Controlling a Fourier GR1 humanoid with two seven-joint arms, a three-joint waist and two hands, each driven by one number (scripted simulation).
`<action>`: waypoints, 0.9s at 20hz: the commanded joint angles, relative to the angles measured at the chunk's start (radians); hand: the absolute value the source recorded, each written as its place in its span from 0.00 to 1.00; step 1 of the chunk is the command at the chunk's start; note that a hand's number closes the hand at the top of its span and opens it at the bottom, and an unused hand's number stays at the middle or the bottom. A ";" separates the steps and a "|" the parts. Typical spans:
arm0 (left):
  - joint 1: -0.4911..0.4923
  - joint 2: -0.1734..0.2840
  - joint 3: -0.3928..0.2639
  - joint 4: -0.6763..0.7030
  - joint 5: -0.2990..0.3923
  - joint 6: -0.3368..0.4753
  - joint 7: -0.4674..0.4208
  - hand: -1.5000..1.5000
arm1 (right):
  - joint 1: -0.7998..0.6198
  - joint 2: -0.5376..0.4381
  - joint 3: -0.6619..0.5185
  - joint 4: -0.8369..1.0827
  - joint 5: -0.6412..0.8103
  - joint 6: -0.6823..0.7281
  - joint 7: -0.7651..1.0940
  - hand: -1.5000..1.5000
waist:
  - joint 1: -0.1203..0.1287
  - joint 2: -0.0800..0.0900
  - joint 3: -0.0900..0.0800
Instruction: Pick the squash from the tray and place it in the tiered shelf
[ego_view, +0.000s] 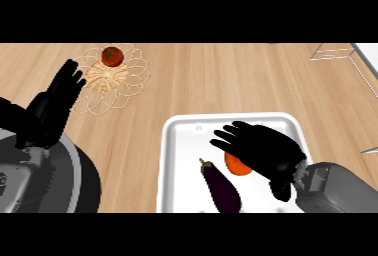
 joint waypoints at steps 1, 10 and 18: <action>0.046 -0.004 0.027 0.028 0.005 -0.020 -0.002 0.50 | 0.043 -0.003 -0.040 0.004 0.039 -0.024 -0.049 0.00 | 0.000 0.007 -0.013; 0.051 -0.028 -0.001 0.024 -0.038 -0.011 -0.022 0.50 | 0.045 0.093 0.002 0.183 0.180 -0.100 -0.143 0.00 | 0.006 0.008 -0.013; 0.045 -0.020 0.021 0.004 -0.032 -0.022 0.010 0.50 | 0.043 0.204 -0.018 0.312 0.239 -0.109 -0.149 0.00 | 0.006 0.008 -0.013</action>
